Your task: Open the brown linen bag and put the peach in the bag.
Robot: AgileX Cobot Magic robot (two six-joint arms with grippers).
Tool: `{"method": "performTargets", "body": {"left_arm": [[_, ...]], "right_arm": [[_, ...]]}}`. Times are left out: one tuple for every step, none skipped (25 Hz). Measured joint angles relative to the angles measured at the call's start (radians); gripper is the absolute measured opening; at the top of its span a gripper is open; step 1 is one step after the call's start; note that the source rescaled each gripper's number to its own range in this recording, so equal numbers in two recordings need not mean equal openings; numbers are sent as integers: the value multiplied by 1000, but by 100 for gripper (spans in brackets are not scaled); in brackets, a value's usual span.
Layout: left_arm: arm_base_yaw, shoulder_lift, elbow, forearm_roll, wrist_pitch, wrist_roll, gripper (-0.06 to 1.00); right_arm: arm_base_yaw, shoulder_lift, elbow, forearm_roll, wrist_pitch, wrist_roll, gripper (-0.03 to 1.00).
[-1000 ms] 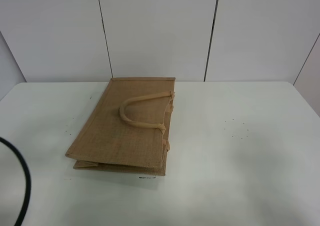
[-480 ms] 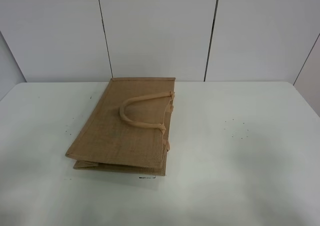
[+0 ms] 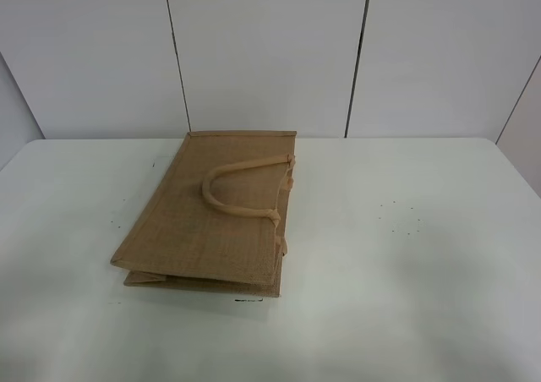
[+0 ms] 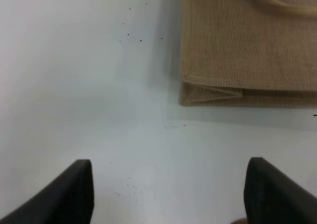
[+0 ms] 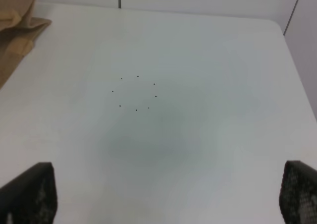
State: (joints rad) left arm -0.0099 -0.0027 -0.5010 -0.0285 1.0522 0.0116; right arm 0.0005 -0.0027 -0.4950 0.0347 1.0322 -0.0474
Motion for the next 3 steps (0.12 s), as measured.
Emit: {"method": "performTargets", "body": {"left_arm": [[0,0,0,5,0,0,96],[0,0,0,7,0,0,96],[0,0,0,9,0,0,96]], "right_arm": [[0,0,0,0,0,0,100],[0,0,0,0,0,0,100],[0,0,0,0,0,0,100]]}}
